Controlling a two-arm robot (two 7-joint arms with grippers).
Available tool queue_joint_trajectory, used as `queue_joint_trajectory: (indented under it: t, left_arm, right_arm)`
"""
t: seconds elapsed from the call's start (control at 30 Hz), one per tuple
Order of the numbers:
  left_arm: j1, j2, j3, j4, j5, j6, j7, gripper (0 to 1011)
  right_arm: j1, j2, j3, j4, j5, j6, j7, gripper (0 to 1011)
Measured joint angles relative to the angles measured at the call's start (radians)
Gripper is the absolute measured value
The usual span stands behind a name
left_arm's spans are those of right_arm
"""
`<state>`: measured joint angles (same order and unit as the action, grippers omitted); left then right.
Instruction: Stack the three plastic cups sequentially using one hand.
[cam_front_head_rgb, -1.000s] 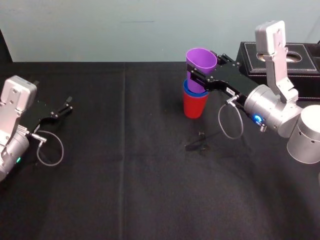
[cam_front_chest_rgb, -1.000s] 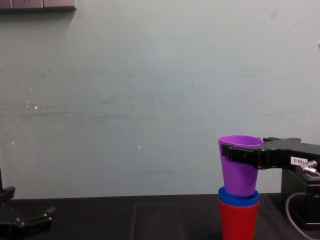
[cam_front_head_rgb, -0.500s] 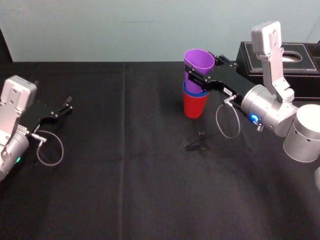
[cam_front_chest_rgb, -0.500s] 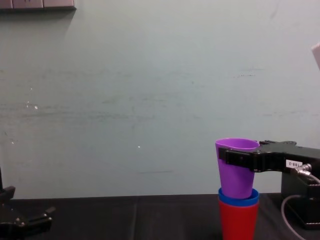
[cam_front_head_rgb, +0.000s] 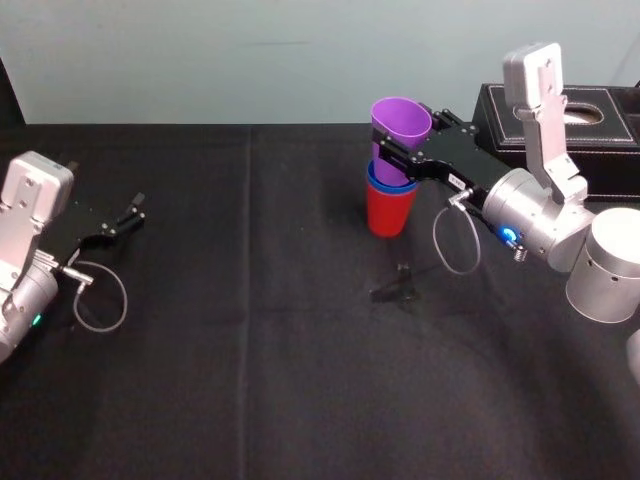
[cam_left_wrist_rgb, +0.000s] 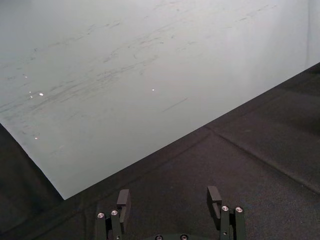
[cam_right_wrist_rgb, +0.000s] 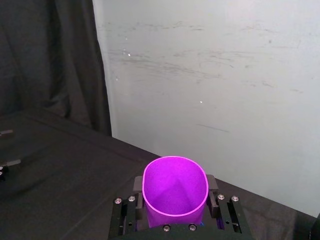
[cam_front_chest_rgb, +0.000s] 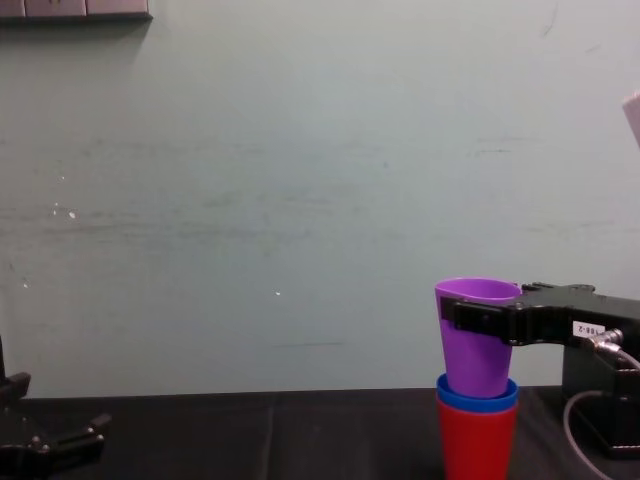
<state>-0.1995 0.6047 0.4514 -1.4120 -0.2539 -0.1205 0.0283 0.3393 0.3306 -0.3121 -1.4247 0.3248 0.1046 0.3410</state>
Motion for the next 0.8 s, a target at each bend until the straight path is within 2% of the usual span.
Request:
queue_joint_trajectory:
  t: [0.5, 0.8]
  left_arm:
    - [0.0, 0.0, 0.0, 0.0, 0.0, 0.0, 0.0, 1005]
    - [0.0, 0.0, 0.0, 0.0, 0.0, 0.0, 0.0, 1005]
  right_arm:
    - [0.013, -0.008, 0.001, 0.039, -0.009, -0.009, 0.001, 721]
    - [0.023, -0.019, -0.005, 0.083, -0.017, -0.029, 0.01, 721]
